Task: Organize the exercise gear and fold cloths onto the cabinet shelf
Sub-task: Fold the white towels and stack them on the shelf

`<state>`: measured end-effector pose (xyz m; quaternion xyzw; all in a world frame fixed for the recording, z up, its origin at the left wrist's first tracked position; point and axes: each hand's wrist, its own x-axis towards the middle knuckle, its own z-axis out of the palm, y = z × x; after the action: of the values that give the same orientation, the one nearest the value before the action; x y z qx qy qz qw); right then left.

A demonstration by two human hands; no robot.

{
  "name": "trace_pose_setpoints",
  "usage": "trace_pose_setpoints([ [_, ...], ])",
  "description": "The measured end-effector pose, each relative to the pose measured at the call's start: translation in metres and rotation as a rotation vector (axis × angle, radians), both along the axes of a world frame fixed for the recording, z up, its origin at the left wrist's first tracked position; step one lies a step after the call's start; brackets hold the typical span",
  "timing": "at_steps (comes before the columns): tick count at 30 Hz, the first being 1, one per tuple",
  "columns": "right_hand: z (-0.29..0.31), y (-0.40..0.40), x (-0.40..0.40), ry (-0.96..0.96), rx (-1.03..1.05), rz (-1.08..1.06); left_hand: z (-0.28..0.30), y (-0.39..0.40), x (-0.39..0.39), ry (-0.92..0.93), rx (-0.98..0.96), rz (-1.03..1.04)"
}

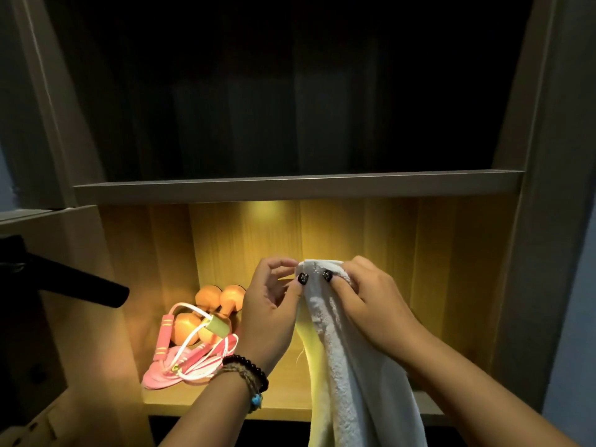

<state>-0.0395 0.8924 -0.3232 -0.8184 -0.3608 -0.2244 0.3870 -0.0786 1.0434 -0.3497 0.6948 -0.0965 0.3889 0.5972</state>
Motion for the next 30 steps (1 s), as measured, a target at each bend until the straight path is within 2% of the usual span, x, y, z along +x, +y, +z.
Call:
trace_pose_setpoints([
  [6,-0.007,-0.003,-0.015,-0.023,0.071,-0.001,-0.012,0.002,-0.014,0.013,-0.008,-0.033],
  [11,-0.007,-0.003,-0.018,-0.068,0.139,0.002,-0.006,0.004,-0.014,0.149,-0.033,-0.276],
  [17,-0.008,-0.002,-0.011,0.037,0.205,0.012,0.006,0.0,0.002,0.174,-0.02,-0.255],
  [20,-0.012,-0.004,-0.007,0.108,0.237,0.036,0.012,-0.002,0.008,0.205,-0.092,-0.255],
  [22,-0.013,-0.008,-0.007,0.232,0.234,0.11,0.018,-0.005,0.013,0.23,-0.17,-0.238],
  [24,-0.011,-0.014,-0.006,0.327,0.208,0.201,0.024,-0.008,0.017,0.249,-0.229,-0.229],
  [27,-0.003,-0.023,-0.005,0.355,0.128,0.276,0.033,-0.011,0.019,0.266,-0.258,-0.282],
  [30,-0.004,-0.026,-0.003,0.421,-0.001,0.33,0.041,-0.015,0.025,0.271,-0.287,-0.25],
])
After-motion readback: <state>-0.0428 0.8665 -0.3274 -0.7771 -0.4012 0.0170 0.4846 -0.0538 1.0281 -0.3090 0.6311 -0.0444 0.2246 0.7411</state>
